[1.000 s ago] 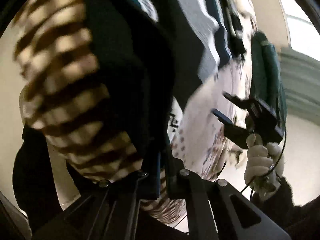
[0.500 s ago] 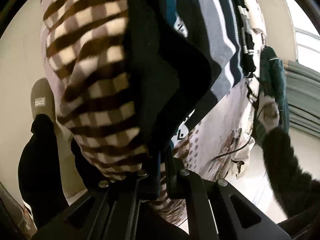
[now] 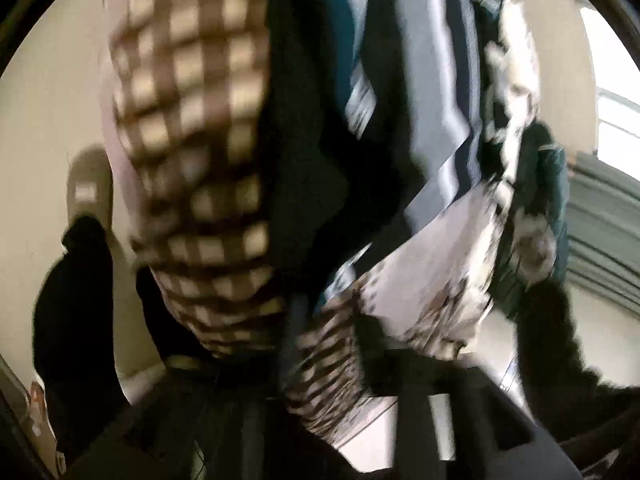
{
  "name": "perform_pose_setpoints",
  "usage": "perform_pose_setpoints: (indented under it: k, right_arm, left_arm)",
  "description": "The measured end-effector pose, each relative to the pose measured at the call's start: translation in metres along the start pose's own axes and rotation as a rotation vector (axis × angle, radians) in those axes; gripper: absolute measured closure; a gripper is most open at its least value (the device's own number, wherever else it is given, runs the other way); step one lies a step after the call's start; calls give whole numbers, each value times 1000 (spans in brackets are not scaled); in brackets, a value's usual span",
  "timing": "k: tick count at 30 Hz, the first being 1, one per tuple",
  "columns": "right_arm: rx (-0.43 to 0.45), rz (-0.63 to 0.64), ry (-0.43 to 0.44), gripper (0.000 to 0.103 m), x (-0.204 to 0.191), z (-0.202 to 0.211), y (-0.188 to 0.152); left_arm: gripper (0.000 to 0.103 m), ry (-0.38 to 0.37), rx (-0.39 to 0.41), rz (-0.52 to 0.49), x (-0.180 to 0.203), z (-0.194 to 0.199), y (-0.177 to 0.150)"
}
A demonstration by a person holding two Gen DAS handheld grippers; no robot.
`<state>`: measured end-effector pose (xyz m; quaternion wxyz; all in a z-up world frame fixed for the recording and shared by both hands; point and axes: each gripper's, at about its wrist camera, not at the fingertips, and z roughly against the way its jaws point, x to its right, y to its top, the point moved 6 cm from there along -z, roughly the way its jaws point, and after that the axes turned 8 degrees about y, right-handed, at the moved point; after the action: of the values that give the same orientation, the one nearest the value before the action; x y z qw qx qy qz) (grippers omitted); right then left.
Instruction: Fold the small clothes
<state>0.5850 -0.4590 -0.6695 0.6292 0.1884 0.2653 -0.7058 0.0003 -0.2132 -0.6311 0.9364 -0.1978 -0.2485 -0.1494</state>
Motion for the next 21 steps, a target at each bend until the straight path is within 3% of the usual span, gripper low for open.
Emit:
perform_pose_setpoints:
  k: [1,2,6,11,16,17,21]
  right_arm:
    - [-15,9,15,51,-2,6,-19]
    - [-50,25,25,48,-6,12,-53]
    - [-205,39,7,48,-3,10,-168]
    - [-343,-56,11,48,21,-17,-335]
    - [-314,-220,-2,48,57,-37,-437]
    - [-295,-248,-6,48,66,-35,-450]
    - [-203,-310,-17,48,76,-32,-483]
  left_arm:
    - [36,-17,35,-4,2,20,9]
    - [33,-30,69,-11,3,38,18]
    - [33,17,208,-76,-4,101,83]
    - [33,177,368,-176,-23,138,210]
    - [33,314,366,-363,-11,115,301]
    - [35,381,345,-420,-8,102,314]
    - [47,536,313,-613,-6,73,328]
